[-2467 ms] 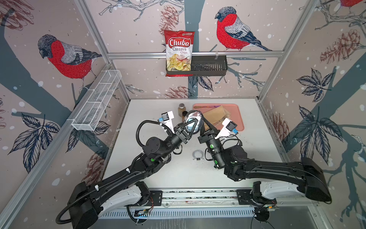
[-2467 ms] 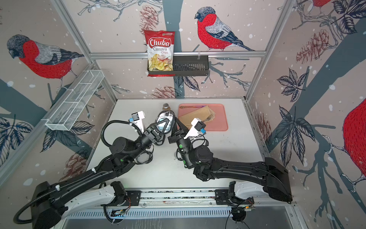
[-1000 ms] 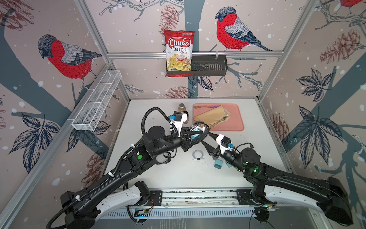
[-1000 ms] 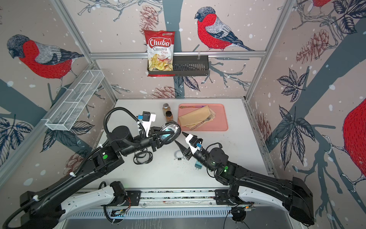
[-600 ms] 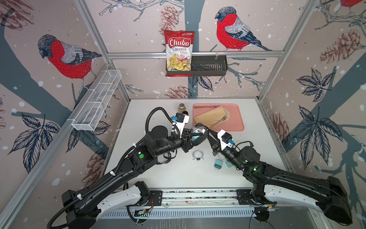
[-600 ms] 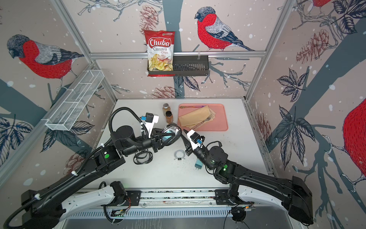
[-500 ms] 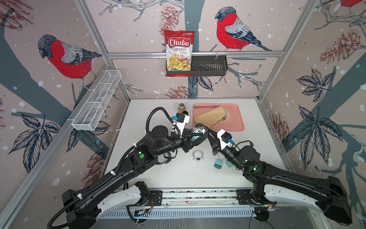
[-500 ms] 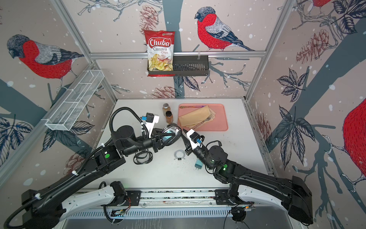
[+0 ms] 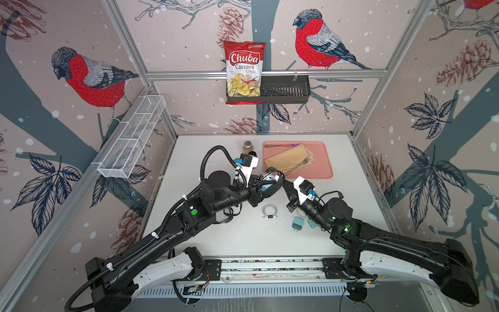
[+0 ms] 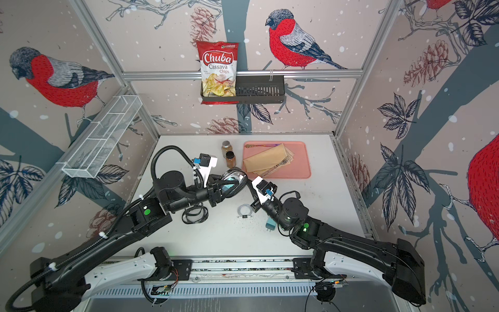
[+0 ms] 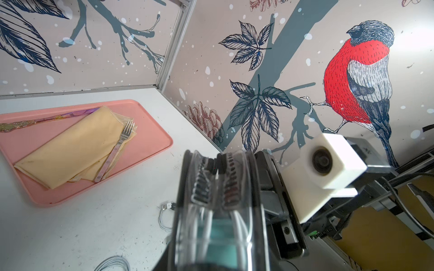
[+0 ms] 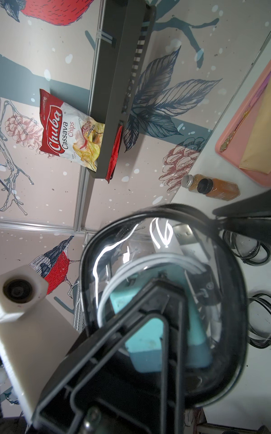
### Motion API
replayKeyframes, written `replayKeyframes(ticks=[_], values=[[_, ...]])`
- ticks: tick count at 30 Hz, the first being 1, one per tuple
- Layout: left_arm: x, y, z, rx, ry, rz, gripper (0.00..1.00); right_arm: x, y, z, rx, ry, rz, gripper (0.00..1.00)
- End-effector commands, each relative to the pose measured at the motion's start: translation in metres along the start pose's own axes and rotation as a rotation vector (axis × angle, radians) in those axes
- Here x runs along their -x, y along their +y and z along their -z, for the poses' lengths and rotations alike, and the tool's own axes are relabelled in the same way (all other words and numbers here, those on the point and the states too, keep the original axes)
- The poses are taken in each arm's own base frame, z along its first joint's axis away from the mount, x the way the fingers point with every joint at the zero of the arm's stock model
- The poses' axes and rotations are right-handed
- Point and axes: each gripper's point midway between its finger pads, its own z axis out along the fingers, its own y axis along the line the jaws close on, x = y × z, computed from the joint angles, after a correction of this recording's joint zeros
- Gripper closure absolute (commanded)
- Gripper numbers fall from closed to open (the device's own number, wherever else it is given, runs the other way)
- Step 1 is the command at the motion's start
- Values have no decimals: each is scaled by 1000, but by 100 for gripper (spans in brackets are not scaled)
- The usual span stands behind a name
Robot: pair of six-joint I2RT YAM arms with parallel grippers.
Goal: Pack away charging kits
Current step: Zip the zipper on the storage bag.
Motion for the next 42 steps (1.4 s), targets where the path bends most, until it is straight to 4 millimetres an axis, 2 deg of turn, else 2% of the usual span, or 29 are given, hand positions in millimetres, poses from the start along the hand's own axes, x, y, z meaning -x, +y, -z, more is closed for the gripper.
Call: replayKeyframes(ticks=[1,10,16,22,28,35,38,41,42], values=[[5,1,4,21,-11,-8,100,5,-13,2,-49,-18,-10,100],[-34,9,15,42,135,17,100,7,-42,-2,-74,-10,-16,100],[-67,24,15,78,241,31,100,12,-37,-6,-26,-14,16,100],[-85,27,7,62,313,63,100,14,-35,-13,-13,5,49,100],[-98,28,6,60,373,86,100,16,-43,-20,-52,27,94,100],[-110,32,10,79,435,98,100,21,-36,-21,-5,32,164,100],[-109,32,13,86,429,91,100,21,-33,-17,9,24,169,100],[-99,28,11,74,390,86,100,29,-25,-16,58,1,103,100],[-95,27,10,70,372,86,97,34,-23,-15,65,-13,64,100]])
